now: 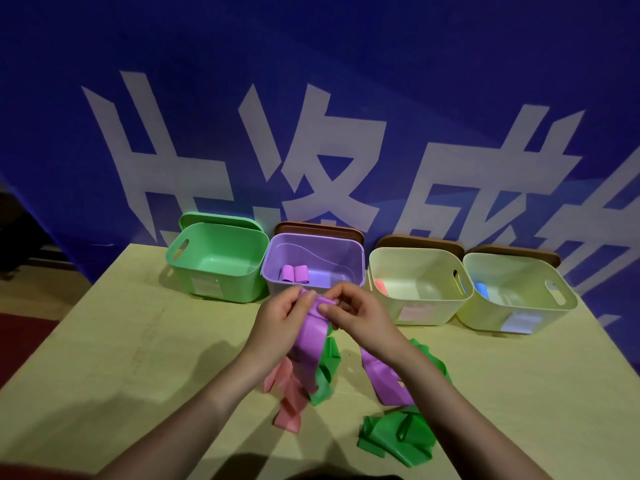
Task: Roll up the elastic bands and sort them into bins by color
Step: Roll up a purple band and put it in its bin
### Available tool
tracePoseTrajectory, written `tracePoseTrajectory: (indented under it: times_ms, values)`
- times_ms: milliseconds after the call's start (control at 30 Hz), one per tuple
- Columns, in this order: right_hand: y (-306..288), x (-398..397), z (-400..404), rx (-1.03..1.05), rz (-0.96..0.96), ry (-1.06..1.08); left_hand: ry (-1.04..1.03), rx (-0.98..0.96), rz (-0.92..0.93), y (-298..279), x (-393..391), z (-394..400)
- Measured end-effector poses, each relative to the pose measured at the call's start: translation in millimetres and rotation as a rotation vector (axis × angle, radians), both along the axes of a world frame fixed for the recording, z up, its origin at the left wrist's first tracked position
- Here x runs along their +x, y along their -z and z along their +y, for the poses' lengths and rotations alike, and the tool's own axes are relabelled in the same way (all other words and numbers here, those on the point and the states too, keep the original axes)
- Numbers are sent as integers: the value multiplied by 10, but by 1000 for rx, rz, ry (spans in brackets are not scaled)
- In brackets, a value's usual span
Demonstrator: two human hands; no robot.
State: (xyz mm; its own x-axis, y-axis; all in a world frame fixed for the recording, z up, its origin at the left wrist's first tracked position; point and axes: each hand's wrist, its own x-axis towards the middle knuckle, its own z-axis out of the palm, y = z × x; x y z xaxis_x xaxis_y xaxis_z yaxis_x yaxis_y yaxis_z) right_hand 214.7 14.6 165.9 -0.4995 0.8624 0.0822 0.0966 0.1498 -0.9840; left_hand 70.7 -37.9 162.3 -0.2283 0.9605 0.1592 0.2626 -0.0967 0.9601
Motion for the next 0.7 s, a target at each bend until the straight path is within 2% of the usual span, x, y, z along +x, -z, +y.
tracePoseTrajectory:
  times_ms: [100,233,333,400,533,700]
  values:
    - [28,-11,-37,-70,72,0,-43,56,86,25,5,-20]
    - [41,-82,-115,-171,205,25,-118,68,25,82,10,1]
    - [67,-129,-152,-205,211,52,-111,43,29,57,37,-22]
    - [70,-135,-145,-194,208,65,-94,-11,-61,19,40,-52]
    - [58,-138,-129,-138,199,86,-79,-225,-427,-60,16,-98]
    - [130,-196,-165,23,111,102,-131,-356,-527,-33,-49,-121]
